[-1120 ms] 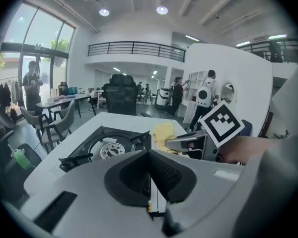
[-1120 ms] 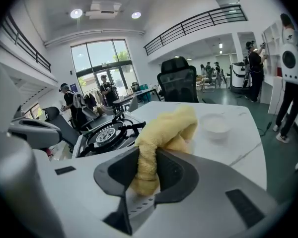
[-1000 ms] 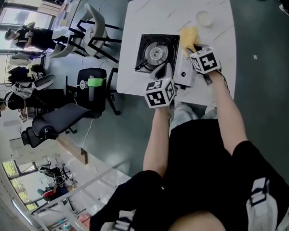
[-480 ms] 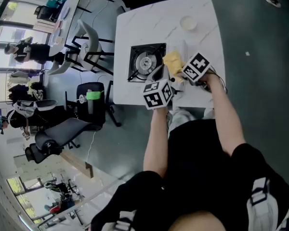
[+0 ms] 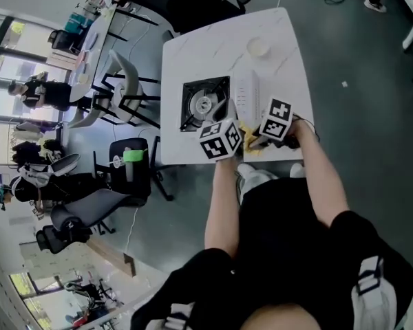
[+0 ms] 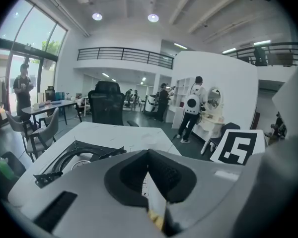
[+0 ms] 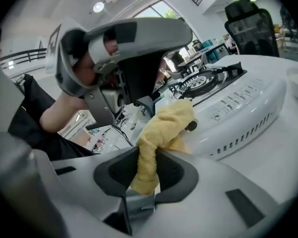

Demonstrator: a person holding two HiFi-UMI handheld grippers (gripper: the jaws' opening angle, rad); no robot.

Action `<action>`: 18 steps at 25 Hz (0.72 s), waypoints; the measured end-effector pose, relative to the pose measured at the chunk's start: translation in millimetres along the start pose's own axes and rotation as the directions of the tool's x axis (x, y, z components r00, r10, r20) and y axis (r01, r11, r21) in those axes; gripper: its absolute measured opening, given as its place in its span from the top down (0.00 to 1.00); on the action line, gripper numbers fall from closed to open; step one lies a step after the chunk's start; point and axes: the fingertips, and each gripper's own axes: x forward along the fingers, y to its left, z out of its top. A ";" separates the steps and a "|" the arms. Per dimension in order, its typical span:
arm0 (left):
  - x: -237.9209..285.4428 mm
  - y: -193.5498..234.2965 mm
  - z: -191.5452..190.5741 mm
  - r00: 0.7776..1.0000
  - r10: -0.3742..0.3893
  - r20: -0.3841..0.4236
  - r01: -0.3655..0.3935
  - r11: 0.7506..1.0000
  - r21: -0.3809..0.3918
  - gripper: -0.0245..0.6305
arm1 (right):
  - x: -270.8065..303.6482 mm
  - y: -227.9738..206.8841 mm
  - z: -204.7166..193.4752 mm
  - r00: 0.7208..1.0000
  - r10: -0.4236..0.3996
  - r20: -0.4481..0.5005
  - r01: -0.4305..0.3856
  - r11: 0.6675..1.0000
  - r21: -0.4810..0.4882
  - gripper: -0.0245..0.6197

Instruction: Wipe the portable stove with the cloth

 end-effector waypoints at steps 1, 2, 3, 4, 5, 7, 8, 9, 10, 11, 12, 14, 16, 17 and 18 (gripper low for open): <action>-2.1 -2.8 3.2 1.000 -0.010 0.009 0.010 1.000 -0.017 0.97 | -7.7 2.5 3.4 1.000 -0.005 0.021 0.006 1.000 -0.014 0.83; -5.3 -6.1 9.8 0.999 -0.022 0.027 0.023 0.999 -0.046 0.97 | -18.9 2.1 9.0 0.998 -0.028 0.049 0.029 0.999 -0.025 0.83; -9.0 -10.0 20.9 0.998 -0.035 0.057 0.039 0.996 -0.075 0.97 | -33.3 -1.1 16.5 0.995 -0.068 0.074 0.071 0.997 -0.033 0.83; -12.8 -13.9 35.6 0.995 -0.044 0.094 0.052 0.995 -0.088 0.97 | -49.5 -7.1 25.5 0.988 -0.126 0.085 0.130 0.991 -0.044 0.83; -16.5 -17.1 50.8 0.990 -0.049 0.130 0.060 0.995 -0.081 0.97 | -65.8 -14.7 35.3 0.977 -0.200 0.079 0.205 0.977 -0.064 0.83; -23.4 -20.2 73.4 0.982 -0.052 0.181 0.062 0.997 -0.048 0.97 | -95.7 -29.6 58.3 0.932 -0.359 0.047 0.362 0.923 -0.127 0.83; -27.3 -20.7 79.5 0.979 -0.054 0.199 0.063 0.997 -0.039 0.97 | -110.3 -33.5 72.7 0.903 -0.426 0.053 0.429 0.891 -0.150 0.83; -31.7 -20.9 82.7 0.976 -0.056 0.210 0.065 0.997 -0.033 0.97 | -125.1 -33.6 88.9 0.874 -0.478 0.084 0.485 0.860 -0.158 0.83; -36.3 -20.0 83.5 0.975 -0.055 0.216 0.063 0.998 -0.029 0.97 | -140.4 -30.1 105.5 0.844 -0.517 0.140 0.535 0.831 -0.152 0.83; -40.5 -17.5 83.0 0.975 -0.050 0.217 0.056 0.998 -0.025 0.97 | -156.1 -24.3 121.2 0.810 -0.548 0.209 0.579 0.804 -0.137 0.83; -44.0 -13.3 82.6 0.975 -0.040 0.217 0.046 0.999 -0.023 0.97 | -172.1 -17.4 134.8 0.769 -0.575 0.279 0.621 0.775 -0.116 0.83; -48.8 -0.4 84.3 0.975 -0.012 0.220 0.020 0.999 -0.032 0.97 | -199.8 -6.6 153.3 0.681 -0.635 0.365 0.702 0.708 -0.077 0.83; -53.5 14.4 87.8 0.972 0.018 0.235 -0.007 0.999 -0.050 0.97 | -216.4 1.8 165.1 0.610 -0.690 0.389 0.768 0.636 -0.078 0.83; -57.3 20.1 89.8 0.969 0.031 0.245 -0.019 0.998 -0.054 0.97 | -222.1 7.6 172.0 0.580 -0.700 0.416 0.791 0.606 -0.083 0.83; -61.8 24.2 92.2 0.966 0.043 0.257 -0.031 0.998 -0.052 0.97 | -227.1 13.7 179.0 0.550 -0.698 0.459 0.807 0.585 -0.079 0.83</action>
